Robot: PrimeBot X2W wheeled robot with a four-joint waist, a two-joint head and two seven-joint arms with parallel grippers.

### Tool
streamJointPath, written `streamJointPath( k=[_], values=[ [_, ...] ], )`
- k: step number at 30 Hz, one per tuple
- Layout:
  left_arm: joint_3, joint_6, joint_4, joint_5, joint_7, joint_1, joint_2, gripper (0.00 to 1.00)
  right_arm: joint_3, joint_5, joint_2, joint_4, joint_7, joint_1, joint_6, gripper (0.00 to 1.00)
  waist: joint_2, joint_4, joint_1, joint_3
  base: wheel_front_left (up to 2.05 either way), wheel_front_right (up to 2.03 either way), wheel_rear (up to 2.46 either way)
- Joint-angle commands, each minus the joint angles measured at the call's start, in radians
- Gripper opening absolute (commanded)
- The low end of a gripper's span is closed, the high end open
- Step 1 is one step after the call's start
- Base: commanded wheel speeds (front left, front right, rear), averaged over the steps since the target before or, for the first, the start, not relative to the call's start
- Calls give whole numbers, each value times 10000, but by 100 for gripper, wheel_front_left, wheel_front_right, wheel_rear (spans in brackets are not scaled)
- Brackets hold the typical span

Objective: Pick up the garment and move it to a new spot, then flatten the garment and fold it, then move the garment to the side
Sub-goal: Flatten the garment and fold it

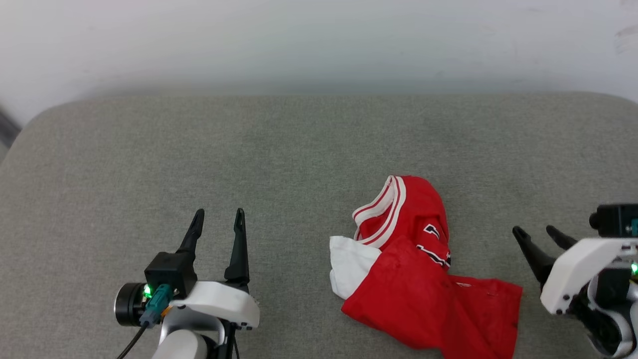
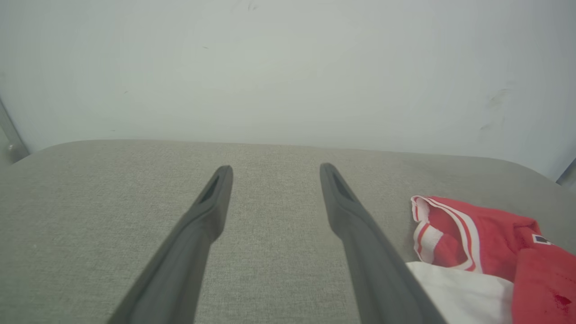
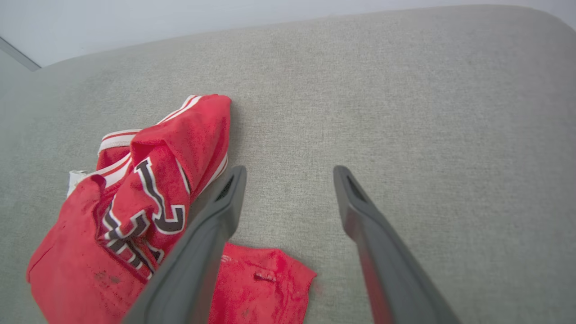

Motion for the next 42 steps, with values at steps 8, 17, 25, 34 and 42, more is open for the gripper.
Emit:
streamJointPath(
  k=[8, 17, 25, 34, 42],
  values=[
    [-309, -130, -103, 290, -171, -974, -392, 100, 1911, 984, -1027, 1805, 1271, -2619, -2, 100, -1, 967, 1, 1387, 0, 0, 0],
    [-381, -223, 168, 361, -288, -1269, -664, 100, 4221, 2019, -1158, 3880, 1871, -3712, -1, 100, -1, 1266, 1, 1876, 0, 0, 0],
    [-251, -247, 383, 349, -337, -1195, -722, 100, 4804, 2284, -1439, 4389, 1247, -4388, -7, 0, -1, 1198, 1, 1684, 0, 0, 0],
    [-107, -301, 427, 333, -354, -814, -666, 100, 3511, 804, -2631, 2620, 120, -4656, -4, 0, -1, 728, 1, 1085, 0, 0, 0],
    [-81, -343, 398, 305, -345, -561, -632, 100, 831, -55, -2104, 2284, 921, -1770, -1, 0, -1, 529, 1, 827, 0, 0, 0]
  ],
)
